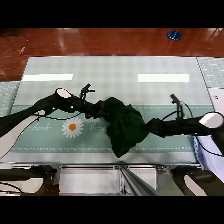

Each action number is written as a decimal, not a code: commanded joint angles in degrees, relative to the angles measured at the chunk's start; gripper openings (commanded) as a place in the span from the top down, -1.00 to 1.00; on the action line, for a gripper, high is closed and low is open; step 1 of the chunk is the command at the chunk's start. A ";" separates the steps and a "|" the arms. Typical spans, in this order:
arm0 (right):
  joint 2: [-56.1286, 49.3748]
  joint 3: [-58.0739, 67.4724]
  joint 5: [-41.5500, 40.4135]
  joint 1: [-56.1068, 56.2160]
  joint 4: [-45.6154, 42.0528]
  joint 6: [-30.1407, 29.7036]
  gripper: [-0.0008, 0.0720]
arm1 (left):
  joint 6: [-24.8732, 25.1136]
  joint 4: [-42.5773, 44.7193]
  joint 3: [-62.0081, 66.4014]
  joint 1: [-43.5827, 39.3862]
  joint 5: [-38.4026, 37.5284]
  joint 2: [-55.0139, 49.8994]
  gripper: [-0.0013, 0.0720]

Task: Fold the shirts.

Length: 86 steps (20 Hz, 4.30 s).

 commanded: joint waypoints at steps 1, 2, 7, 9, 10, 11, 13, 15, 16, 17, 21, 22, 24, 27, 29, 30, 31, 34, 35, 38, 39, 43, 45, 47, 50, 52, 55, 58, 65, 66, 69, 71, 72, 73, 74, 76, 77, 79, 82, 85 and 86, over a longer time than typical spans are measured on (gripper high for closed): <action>-7.45 0.00 -7.45 6.80 7.61 -3.93 -0.14 | 0.02 -0.02 0.07 -0.02 -0.02 -0.02 0.90; -9.86 0.02 -9.03 9.09 11.87 -7.21 0.09 | 0.02 -0.02 0.07 -0.02 -0.24 -0.02 0.90; -11.87 8.72 -5.05 9.38 15.13 -14.36 0.91 | 1.11 -0.09 4.35 5.07 -5.09 1.68 0.90; -9.92 18.51 -0.57 5.60 11.10 -12.46 0.91 | 1.07 -0.09 9.60 9.77 -6.54 5.46 0.90; -9.03 24.04 1.53 3.76 9.51 -11.74 0.91 | 0.96 -0.09 12.50 12.09 -6.51 7.96 0.90; -8.31 29.94 2.84 2.03 8.02 -11.04 0.91 | 0.87 -0.09 15.82 14.51 -6.45 10.71 0.90; -8.31 43.10 3.28 -0.28 5.05 -7.76 0.91 | 0.50 -0.09 23.21 19.02 -6.64 15.15 0.90; -8.39 54.01 5.33 -0.39 4.31 -6.93 0.91 | -0.63 -0.09 31.63 22.97 -8.94 18.34 0.90; -8.39 58.38 7.80 -0.39 4.31 -6.60 0.91 | -0.68 -0.09 35.76 24.70 -10.32 19.89 0.90; -8.28 62.36 10.40 -0.39 4.22 -5.95 0.91 | -0.68 -0.09 39.23 26.25 -11.52 21.38 0.90; -4.87 69.24 17.70 -0.39 2.25 -4.68 0.91 | -0.83 0.00 48.46 32.13 -14.49 28.79 0.90; -3.34 69.22 18.95 -0.39 0.44 -3.85 0.91 | -0.81 0.00 49.07 33.83 -14.82 31.12 0.90; -0.24 69.22 22.21 -0.39 -5.14 -1.60 0.91 | -0.59 0.22 49.11 37.07 -16.65 35.47 0.90; 3.72 69.16 29.75 -0.39 -14.40 2.12 0.91 | -0.59 3.67 49.11 39.43 -23.58 40.39 0.90; 5.44 69.02 35.67 -0.39 -18.27 3.93 0.91 | -0.68 8.41 49.07 38.93 -27.78 43.39 0.90; 6.19 69.02 38.32 -0.39 -19.10 4.61 0.91 | -1.09 10.71 48.89 38.29 -28.35 45.09 0.90; 6.82 69.00 40.30 -0.39 -19.34 4.85 0.91 | -1.29 12.44 48.74 37.38 -28.44 46.82 0.90; 9.60 64.65 42.12 -0.39 -19.37 5.33 0.91 | -2.78 16.87 48.13 33.16 -31.23 50.29 0.90; 10.71 61.29 41.94 -0.39 -19.39 5.38 0.91 | -2.82 17.92 46.71 31.36 -31.95 51.23 0.90; 14.43 44.59 36.59 -0.39 -16.28 5.49 0.91 | -3.63 18.97 38.14 27.82 -33.88 52.96 0.90; 15.34 38.47 33.79 -0.39 -13.79 5.16 0.91 | -3.63 19.80 33.73 27.30 -34.10 53.07 0.90; 13.25 17.84 19.32 -0.39 -9.75 1.03 0.91 | -3.65 26.29 14.16 27.15 -26.49 50.56 0.90; 8.04 14.03 12.74 -0.39 -9.62 -1.53 0.91 | -3.61 25.05 6.80 26.75 -17.90 46.69 0.90; -0.17 13.94 5.38 -0.39 -7.21 -5.49 0.91 | -1.81 24.65 3.98 25.35 -10.14 40.44 0.90; -14.56 17.73 -2.27 -0.39 0.96 -11.06 0.91 | -1.49 24.63 5.35 22.27 -0.09 28.87 0.90; -24.81 24.17 -3.21 -0.39 6.88 -14.21 0.91 | -1.70 23.04 7.85 21.16 4.07 21.51 0.90; -37.24 37.07 -2.91 -0.39 9.44 -12.87 0.91 | -1.70 17.68 12.87 21.05 5.18 12.85 0.89; -43.25 46.47 -2.29 -1.22 9.51 -10.25 -0.18 | -1.84 16.70 16.76 21.05 0.57 8.83 -0.44; -34.64 51.17 19.41 -18.12 -6.47 -9.35 -0.15 | -2.80 20.85 16.31 34.49 -23.12 12.83 -0.42; -30.58 47.71 18.10 -20.39 -12.81 -8.02 -0.15 | -2.82 20.87 11.45 35.56 -23.17 15.67 -0.42; -17.35 29.07 9.62 -25.07 -14.80 -5.14 -0.15 | -4.94 17.86 -8.90 34.53 -19.87 25.59 -0.42; -8.07 15.61 5.40 -25.11 -11.10 -8.48 -0.15 | -3.96 11.85 -20.41 33.03 -17.70 31.04 -0.42; -4.28 10.23 3.61 -25.11 -10.36 -8.48 -0.15 | -4.28 11.21 -24.74 31.98 -15.28 32.79 -0.42; -0.96 5.40 1.97 -25.11 -9.75 -8.17 -0.15 | -5.22 11.13 -27.58 30.67 -12.61 33.33 -0.42; 1.31 1.60 1.14 -25.11 -8.92 -8.07 -0.15 | -6.91 11.02 -29.51 28.65 -9.73 33.05 -0.42; 3.48 -3.02 0.94 -25.09 -7.13 -8.11 -0.15 | -9.86 10.51 -30.40 23.34 -4.33 31.45 -0.42; 3.69 -4.26 0.98 -25.09 -6.51 -8.13 -0.15 | -9.92 8.24 -30.29 20.35 -0.90 30.38 -0.41; 3.67 -5.11 1.11 -25.09 -6.51 -8.33 -0.15 | -9.92 3.58 -30.25 15.76 5.57 28.09 -0.41; 3.67 -5.11 1.07 -25.09 -6.47 -8.33 -0.15 | -9.92 2.49 -27.82 11.50 8.20 22.12 -0.41; 3.67 -5.11 0.68 -25.09 -6.47 -8.33 -0.15 | -9.90 2.49 -22.23 9.90 8.24 15.72 -0.41; 3.67 -5.11 0.70 -25.09 -6.45 -8.33 -0.15 | -9.92 2.47 -20.17 9.73 8.24 14.05 -0.41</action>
